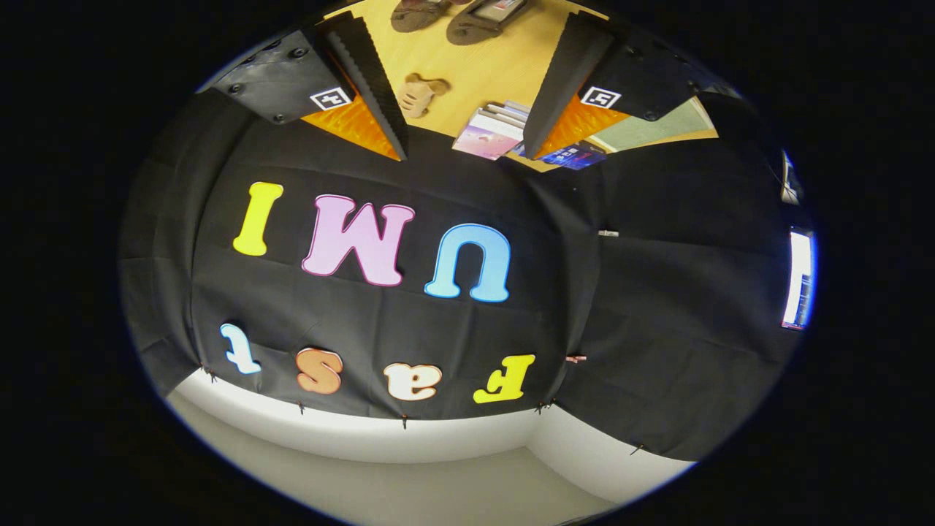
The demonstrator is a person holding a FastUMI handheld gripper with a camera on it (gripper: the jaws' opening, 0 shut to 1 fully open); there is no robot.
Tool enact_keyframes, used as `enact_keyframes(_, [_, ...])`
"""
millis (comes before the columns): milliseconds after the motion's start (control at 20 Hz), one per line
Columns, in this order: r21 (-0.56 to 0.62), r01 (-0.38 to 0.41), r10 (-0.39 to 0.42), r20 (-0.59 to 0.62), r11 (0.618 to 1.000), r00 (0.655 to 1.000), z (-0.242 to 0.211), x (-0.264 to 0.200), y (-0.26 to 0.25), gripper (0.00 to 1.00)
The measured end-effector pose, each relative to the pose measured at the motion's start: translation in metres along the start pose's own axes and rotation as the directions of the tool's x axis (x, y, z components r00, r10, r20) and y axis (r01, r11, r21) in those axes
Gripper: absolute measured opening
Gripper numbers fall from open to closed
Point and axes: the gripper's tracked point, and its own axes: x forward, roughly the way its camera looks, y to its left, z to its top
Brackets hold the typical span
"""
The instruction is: Open the storage box then place both shoes into the box .Put the left shoe in first, then the right shoe, with the right side of both shoes facing outward in a uniform manner.
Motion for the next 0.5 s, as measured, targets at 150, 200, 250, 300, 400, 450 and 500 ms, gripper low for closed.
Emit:
enact_keyframes(150, [0.048,-0.064,0.066,-0.044,0.997,0.997,-0.011,0.005,0.012,0.97])
enact_keyframes(200, [0.073,-0.092,0.096,-0.053,0.993,0.994,-0.013,0.006,0.018,0.97])
enact_keyframes(250, [0.106,-0.129,0.136,-0.062,0.986,0.989,-0.015,0.008,0.027,0.97])
enact_keyframes(300, [0.147,-0.174,0.186,-0.069,0.974,0.98,-0.019,0.009,0.037,0.97])
enact_keyframes(400, [0.246,-0.267,0.295,-0.081,0.932,0.952,-0.024,0.012,0.059,0.97])
enact_keyframes(450, [0.302,-0.315,0.355,-0.087,0.9,0.931,-0.028,0.012,0.071,0.98])
enact_keyframes(500, [0.364,-0.356,0.413,-0.091,0.861,0.906,-0.032,0.011,0.081,0.99])
